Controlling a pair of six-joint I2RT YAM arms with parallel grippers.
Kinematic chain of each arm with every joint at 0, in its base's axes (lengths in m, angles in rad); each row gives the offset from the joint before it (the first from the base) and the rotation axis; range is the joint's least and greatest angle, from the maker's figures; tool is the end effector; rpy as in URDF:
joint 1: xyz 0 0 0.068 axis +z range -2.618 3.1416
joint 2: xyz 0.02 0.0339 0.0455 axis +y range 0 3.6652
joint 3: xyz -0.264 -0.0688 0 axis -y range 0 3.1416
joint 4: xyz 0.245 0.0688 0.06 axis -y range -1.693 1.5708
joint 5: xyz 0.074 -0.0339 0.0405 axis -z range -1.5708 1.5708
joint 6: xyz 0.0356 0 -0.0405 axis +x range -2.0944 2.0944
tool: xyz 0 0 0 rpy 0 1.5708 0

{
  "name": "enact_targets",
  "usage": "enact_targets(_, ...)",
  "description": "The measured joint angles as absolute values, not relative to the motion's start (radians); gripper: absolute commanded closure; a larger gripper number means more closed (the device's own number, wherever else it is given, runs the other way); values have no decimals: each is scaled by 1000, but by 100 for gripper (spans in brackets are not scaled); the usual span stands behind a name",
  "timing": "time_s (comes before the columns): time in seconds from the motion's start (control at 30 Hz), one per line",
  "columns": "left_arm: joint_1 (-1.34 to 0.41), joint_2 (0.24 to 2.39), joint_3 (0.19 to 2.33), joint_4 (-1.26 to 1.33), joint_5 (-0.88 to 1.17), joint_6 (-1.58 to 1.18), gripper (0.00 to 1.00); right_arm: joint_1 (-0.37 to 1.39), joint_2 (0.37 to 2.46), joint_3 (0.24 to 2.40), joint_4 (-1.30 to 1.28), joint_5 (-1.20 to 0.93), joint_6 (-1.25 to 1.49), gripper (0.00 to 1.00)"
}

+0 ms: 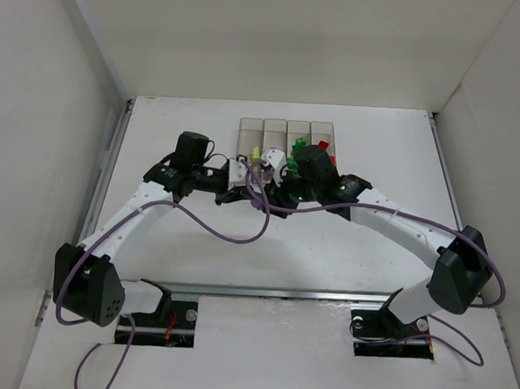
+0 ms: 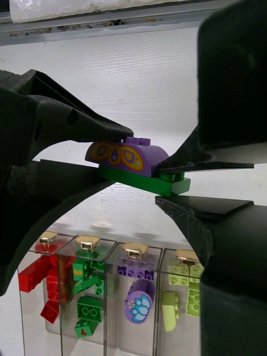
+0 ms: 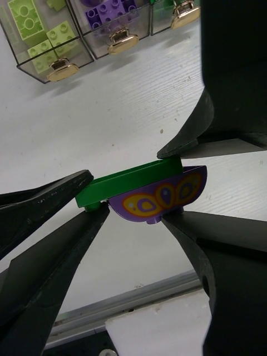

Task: Sort the legos into containers by color

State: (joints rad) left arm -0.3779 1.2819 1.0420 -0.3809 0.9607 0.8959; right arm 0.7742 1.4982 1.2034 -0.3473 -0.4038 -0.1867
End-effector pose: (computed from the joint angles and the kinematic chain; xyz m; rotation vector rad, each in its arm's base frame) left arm 0.2437 -0.1281 0.3117 1.5470 1.2309 -0.7103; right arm 0.2320 0.2464 0.2991 -1.2442 1.8882 0.7670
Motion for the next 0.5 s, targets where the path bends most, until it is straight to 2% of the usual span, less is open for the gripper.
enact_targets(0.07,-378,1282,1042,-367,953,873,100,776,1498,1203,-344,-390,-178,56)
enact_targets(0.1,-379,1282,1042,-356,946,855,100,776,1498,1204,-341,-383,-169,53)
enact_targets(0.3,-379,1281,1042,-319,912,787,100,776,1518,1227,-332,-348,-140,52)
enact_targets(0.4,-377,1281,1042,-319,893,765,100,776,1540,1240,-331,-343,-133,45)
enact_targets(0.5,-376,1281,1042,-318,882,749,100,779,1553,1245,-328,-340,-123,44)
